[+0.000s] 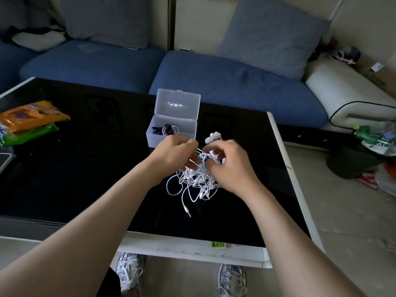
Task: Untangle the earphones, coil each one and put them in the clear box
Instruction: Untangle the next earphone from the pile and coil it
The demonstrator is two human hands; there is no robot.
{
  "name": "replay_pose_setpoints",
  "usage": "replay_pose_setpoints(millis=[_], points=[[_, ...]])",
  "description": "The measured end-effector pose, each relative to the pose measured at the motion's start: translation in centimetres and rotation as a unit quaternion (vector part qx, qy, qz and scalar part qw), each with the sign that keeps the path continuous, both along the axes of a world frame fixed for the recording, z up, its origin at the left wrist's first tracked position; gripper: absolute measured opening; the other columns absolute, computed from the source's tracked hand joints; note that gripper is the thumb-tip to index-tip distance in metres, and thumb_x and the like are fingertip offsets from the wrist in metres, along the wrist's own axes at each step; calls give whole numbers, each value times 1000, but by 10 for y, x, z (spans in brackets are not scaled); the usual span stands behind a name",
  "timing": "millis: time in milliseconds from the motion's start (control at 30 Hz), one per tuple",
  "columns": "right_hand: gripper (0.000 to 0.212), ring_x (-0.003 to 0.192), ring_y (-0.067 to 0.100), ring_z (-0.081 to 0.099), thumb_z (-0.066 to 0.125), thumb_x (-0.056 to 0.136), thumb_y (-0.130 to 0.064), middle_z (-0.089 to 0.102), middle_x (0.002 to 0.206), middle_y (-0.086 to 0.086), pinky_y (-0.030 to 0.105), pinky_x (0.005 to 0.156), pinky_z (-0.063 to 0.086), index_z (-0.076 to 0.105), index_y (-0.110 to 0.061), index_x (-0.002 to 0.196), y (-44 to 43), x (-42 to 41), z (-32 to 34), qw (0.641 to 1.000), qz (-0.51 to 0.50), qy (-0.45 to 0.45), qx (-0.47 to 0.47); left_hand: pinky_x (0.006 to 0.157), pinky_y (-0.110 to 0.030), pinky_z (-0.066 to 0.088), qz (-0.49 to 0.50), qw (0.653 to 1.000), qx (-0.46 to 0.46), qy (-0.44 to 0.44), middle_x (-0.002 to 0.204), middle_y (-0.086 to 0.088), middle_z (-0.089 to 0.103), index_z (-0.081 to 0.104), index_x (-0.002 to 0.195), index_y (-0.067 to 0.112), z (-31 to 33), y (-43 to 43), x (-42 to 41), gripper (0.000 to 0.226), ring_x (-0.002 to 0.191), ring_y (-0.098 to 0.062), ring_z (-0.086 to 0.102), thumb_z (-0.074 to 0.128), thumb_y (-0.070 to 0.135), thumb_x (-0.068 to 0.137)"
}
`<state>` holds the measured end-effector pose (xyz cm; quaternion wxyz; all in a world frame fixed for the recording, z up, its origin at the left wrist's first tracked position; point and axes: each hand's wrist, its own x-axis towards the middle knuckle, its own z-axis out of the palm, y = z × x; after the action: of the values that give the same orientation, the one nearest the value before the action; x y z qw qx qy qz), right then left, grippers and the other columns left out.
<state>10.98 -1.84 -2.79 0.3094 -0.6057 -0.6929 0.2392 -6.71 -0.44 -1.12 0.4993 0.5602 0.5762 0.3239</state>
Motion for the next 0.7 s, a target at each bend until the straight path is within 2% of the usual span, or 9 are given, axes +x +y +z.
replay_pose_setpoints(millis=[100, 167, 233, 300, 367, 433, 500, 633, 700], points=[[11, 72, 10, 65, 72, 95, -27, 71, 81, -3, 29, 67, 51, 81, -28, 102, -4, -5, -5, 996, 69, -32, -53, 67, -36, 50, 0, 999, 13, 34, 85, -5, 80, 57, 73, 14, 1, -1, -1, 28, 77, -27, 77, 48, 26, 96], [10, 66, -2, 65, 73, 98, -26, 71, 75, -10, 16, 57, 46, 82, -22, 97, -4, -4, -13, 996, 64, -42, -37, 66, -35, 49, -6, 999, 2, 37, 86, -4, 81, 55, 77, 14, 2, -2, -1, 24, 73, -24, 76, 47, 26, 96], [7, 69, -5, 66, 78, 95, -24, 74, 76, -10, 9, 58, 44, 83, -22, 91, -3, -1, -17, 998, 31, -25, -46, 69, -37, 54, -8, 999, -20, 28, 87, -6, 81, 55, 80, 13, 3, -3, 0, 22, 78, -26, 78, 46, 25, 96], [7, 70, 1, 68, 82, 90, -19, 77, 80, -6, 7, 60, 44, 84, -25, 91, 0, 1, -18, 996, 0, 16, -84, 78, -42, 61, -6, 999, -45, 10, 87, -9, 81, 57, 83, 10, 1, -2, 1, 22, 85, -30, 79, 46, 24, 97], [16, 73, 8, 70, 86, 86, -10, 78, 84, -1, 18, 70, 54, 84, -25, 93, -1, 0, -16, 982, -31, 106, -156, 86, -46, 63, 5, 998, -66, -4, 87, -12, 81, 58, 87, 7, 0, -1, 2, 22, 86, -31, 80, 46, 23, 97], [22, 78, 17, 70, 86, 83, 0, 78, 88, 7, 32, 81, 60, 82, -19, 94, -3, 0, -12, 938, -78, 236, -243, 88, -48, 65, 16, 996, -84, -6, 87, -14, 80, 59, 91, 5, -1, 0, 1, 21, 83, -29, 80, 48, 22, 97], [25, 79, 21, 71, 82, 84, 6, 78, 89, 11, 32, 80, 58, 80, -17, 95, -2, 0, -6, 872, -127, 343, -325, 84, -48, 66, 29, 995, -96, 5, 83, -15, 80, 62, 94, 2, -1, 0, 0, 21, 79, -29, 80, 52, 21, 96], [23, 78, 14, 71, 75, 94, -2, 77, 68, -5, 30, 81, 51, 75, -24, 98, 6, -1, -6, 778, -189, 441, -405, 78, -45, 67, 57, 994, -90, 31, 79, -14, 79, 68, 97, -4, -4, 0, -5, 25, 76, -27, 80, 61, 19, 91], [23, 82, 16, 72, 72, 97, -2, 78, 75, -5, 32, 79, 52, 76, -25, 101, 9, 0, -9, 757, -207, 470, -403, 75, -44, 67, 75, 993, -86, 31, 78, -14, 79, 68, 99, -4, -5, 0, -7, 25, 75, -27, 80, 64, 19, 89]])
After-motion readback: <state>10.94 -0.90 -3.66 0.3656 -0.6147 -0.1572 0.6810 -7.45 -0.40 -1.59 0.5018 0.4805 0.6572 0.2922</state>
